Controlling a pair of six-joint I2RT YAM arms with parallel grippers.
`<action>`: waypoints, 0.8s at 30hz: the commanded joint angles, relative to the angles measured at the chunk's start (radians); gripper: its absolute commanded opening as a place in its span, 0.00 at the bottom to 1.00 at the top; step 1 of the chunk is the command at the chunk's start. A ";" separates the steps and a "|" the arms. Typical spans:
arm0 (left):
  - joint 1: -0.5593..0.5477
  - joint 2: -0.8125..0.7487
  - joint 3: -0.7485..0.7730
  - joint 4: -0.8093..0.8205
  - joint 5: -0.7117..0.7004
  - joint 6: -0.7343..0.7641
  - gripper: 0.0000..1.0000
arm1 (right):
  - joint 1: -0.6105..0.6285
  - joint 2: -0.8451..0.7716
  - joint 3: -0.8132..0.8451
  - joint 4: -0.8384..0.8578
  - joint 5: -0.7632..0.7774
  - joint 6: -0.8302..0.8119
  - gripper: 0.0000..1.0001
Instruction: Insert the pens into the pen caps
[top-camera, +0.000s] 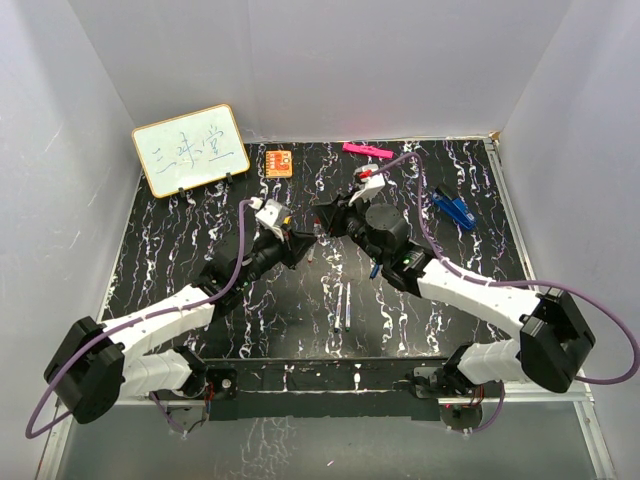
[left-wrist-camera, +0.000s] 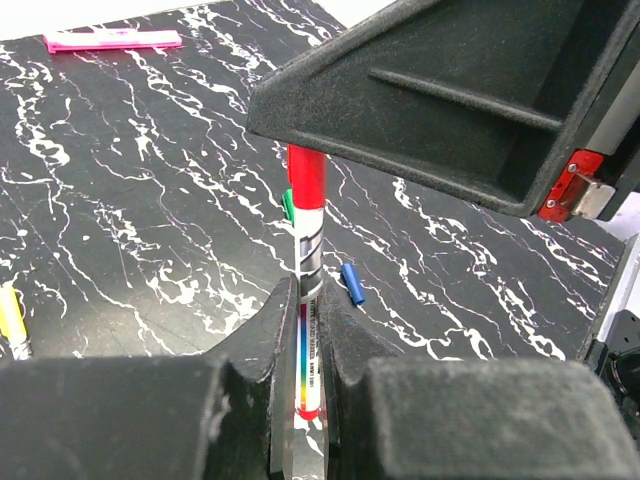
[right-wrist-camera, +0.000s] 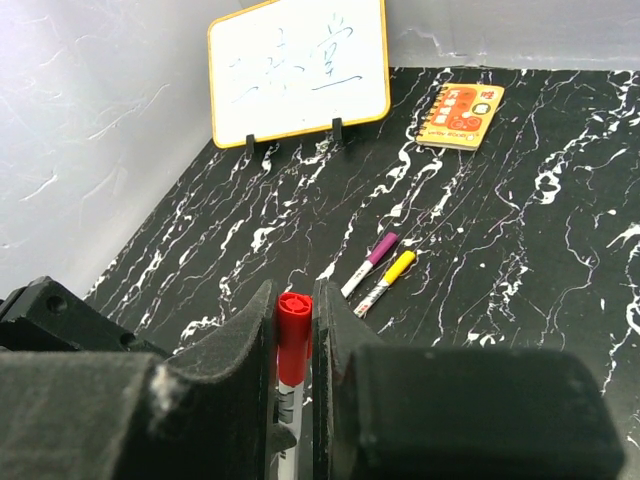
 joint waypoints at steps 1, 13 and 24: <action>0.031 -0.043 0.044 0.269 -0.016 -0.011 0.00 | 0.016 0.057 -0.020 -0.138 -0.134 0.024 0.00; 0.062 -0.034 0.062 0.239 0.000 -0.026 0.00 | 0.016 0.085 -0.005 -0.156 -0.144 0.025 0.00; 0.062 0.116 0.174 -0.141 0.053 -0.038 0.00 | 0.016 0.012 0.115 -0.108 0.156 -0.068 0.56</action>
